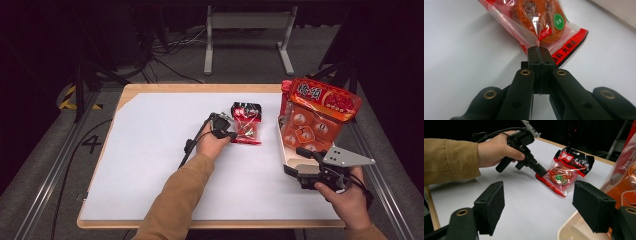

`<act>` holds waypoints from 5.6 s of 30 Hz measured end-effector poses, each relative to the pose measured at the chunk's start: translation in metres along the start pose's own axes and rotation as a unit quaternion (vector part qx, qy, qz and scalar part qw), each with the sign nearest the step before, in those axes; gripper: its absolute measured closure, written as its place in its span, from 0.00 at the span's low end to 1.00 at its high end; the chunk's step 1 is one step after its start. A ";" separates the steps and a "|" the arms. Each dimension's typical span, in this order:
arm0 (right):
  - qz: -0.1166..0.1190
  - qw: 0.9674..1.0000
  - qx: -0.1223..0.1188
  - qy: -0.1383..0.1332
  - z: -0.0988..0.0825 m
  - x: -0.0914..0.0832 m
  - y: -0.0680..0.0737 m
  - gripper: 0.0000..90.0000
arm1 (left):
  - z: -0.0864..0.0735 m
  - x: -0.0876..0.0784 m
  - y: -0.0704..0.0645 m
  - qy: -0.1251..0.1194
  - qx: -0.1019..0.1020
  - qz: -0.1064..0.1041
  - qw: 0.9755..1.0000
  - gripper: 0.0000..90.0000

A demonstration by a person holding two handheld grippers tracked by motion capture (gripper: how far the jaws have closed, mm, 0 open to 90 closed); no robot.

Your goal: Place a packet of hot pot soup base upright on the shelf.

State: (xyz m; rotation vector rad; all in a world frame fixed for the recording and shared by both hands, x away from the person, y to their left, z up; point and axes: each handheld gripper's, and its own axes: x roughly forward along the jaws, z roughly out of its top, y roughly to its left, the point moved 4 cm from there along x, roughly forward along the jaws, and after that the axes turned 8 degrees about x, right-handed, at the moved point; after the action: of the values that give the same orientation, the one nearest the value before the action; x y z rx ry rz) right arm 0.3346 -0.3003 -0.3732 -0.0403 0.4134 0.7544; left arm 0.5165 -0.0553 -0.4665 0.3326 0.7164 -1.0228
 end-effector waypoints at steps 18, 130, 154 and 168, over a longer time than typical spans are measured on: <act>-0.001 1.000 0.026 0.002 0.004 0.010 -0.010 0.30 | 0.020 -0.067 -0.036 -0.080 0.110 0.017 0.991 1.00; 0.061 0.993 -0.097 0.027 0.090 -0.046 -0.062 1.00 | -0.040 -0.143 -0.072 -0.144 0.103 0.031 0.984 0.51; 0.085 0.989 -0.101 0.066 0.070 -0.065 -0.079 1.00 | -0.067 -0.173 -0.045 -0.148 0.061 0.075 0.984 0.48; 0.133 0.982 -0.067 0.116 0.055 -0.053 -0.085 1.00 | -0.068 -0.172 -0.045 -0.146 0.057 0.073 0.985 0.48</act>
State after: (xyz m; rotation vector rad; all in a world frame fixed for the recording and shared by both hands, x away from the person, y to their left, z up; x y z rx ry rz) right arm 0.3760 -0.3873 -0.3119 -0.2035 0.5966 1.0465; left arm 0.3957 0.0741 -0.3957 0.3209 0.3639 -0.9507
